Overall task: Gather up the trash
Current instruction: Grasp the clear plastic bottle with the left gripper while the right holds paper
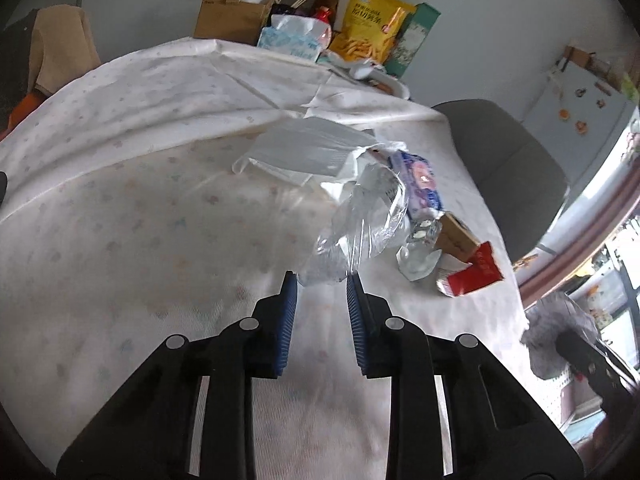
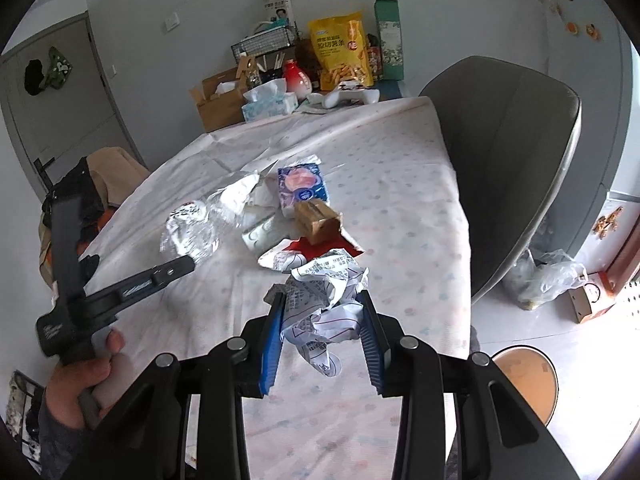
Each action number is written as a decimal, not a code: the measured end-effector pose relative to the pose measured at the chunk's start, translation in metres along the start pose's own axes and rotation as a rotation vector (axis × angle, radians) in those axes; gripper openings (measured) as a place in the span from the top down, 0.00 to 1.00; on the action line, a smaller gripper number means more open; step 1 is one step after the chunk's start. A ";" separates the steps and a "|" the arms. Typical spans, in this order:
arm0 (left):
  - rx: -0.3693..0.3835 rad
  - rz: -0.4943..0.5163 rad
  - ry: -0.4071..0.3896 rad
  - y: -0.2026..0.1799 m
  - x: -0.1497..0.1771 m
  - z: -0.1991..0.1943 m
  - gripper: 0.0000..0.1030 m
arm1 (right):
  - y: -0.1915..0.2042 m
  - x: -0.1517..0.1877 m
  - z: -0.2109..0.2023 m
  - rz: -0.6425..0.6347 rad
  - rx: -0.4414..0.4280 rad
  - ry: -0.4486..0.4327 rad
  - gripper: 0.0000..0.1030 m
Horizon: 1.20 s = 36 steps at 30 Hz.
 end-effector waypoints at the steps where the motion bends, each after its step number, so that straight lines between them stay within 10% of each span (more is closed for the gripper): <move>1: 0.006 0.003 -0.006 -0.001 0.001 -0.003 0.75 | -0.001 -0.001 -0.001 0.001 0.004 -0.005 0.66; 13: 0.053 0.068 -0.064 -0.025 -0.007 -0.032 0.98 | -0.023 -0.008 -0.017 0.041 0.020 -0.050 0.66; 14: 0.054 0.068 -0.065 -0.025 -0.007 -0.033 0.93 | -0.024 -0.007 -0.017 0.043 0.018 -0.050 0.66; 17: 0.071 0.039 -0.069 -0.021 -0.009 -0.035 0.27 | -0.025 -0.005 -0.015 0.048 0.014 -0.048 0.65; 18: 0.076 0.020 -0.107 -0.018 -0.010 -0.039 0.24 | -0.026 -0.005 -0.014 0.049 0.011 -0.047 0.65; 29: -0.007 -0.108 0.011 0.020 -0.017 0.015 0.24 | -0.039 0.000 -0.004 0.074 0.022 -0.035 0.65; 36: -0.039 -0.016 0.041 0.006 -0.013 0.025 0.29 | -0.043 0.004 0.004 0.092 0.012 -0.021 0.65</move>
Point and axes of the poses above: each gripper's, at about its wrist camera, not at the fingertips, and z roughly the way its jaws point, y to its left, x to its underside, the point moved 5 cm from there along z, roughly the way its jaws point, and after that the axes turned 3 degrees about x, right-handed, at the moved point
